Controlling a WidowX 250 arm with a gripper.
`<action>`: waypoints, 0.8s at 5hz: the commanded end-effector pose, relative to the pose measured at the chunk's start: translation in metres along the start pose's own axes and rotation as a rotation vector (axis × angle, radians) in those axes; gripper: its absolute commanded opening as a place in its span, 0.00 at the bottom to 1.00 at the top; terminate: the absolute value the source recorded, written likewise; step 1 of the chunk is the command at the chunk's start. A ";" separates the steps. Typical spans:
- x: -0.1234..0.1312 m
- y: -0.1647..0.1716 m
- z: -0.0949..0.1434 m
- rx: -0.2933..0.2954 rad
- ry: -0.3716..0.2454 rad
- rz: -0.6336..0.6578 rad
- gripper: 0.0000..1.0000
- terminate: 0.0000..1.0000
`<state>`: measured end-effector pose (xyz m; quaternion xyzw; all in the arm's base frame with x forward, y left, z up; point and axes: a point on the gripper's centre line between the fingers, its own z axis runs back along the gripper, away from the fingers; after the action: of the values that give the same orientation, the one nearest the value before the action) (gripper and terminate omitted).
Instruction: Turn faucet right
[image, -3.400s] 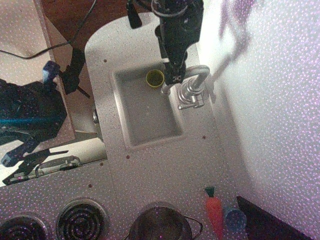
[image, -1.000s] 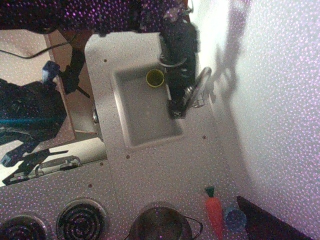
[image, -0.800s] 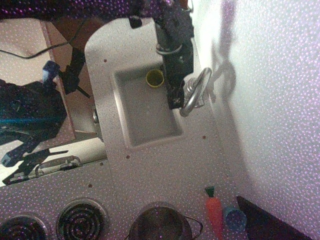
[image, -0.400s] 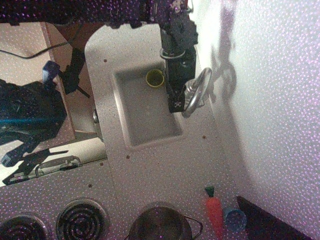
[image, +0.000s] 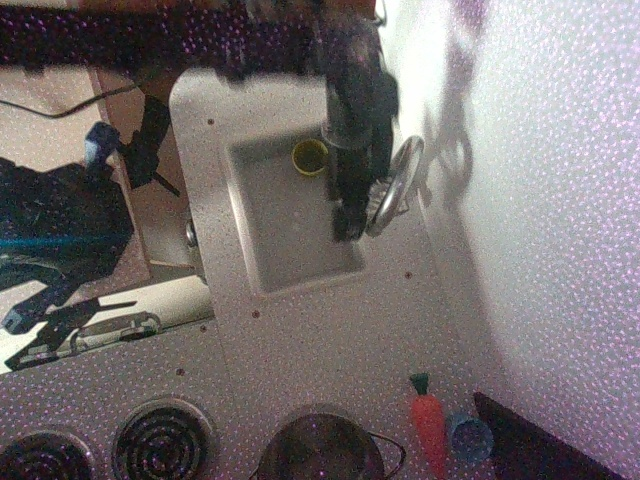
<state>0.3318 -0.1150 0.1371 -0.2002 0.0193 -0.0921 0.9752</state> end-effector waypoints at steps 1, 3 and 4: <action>0.019 -0.028 0.016 -0.016 -0.108 0.045 1.00 0.00; 0.000 -0.026 0.014 -0.088 -0.107 0.015 1.00 0.00; 0.000 -0.026 0.014 -0.088 -0.107 0.015 1.00 0.00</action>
<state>0.3272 -0.1341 0.1383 -0.2436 0.0045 -0.0655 0.9677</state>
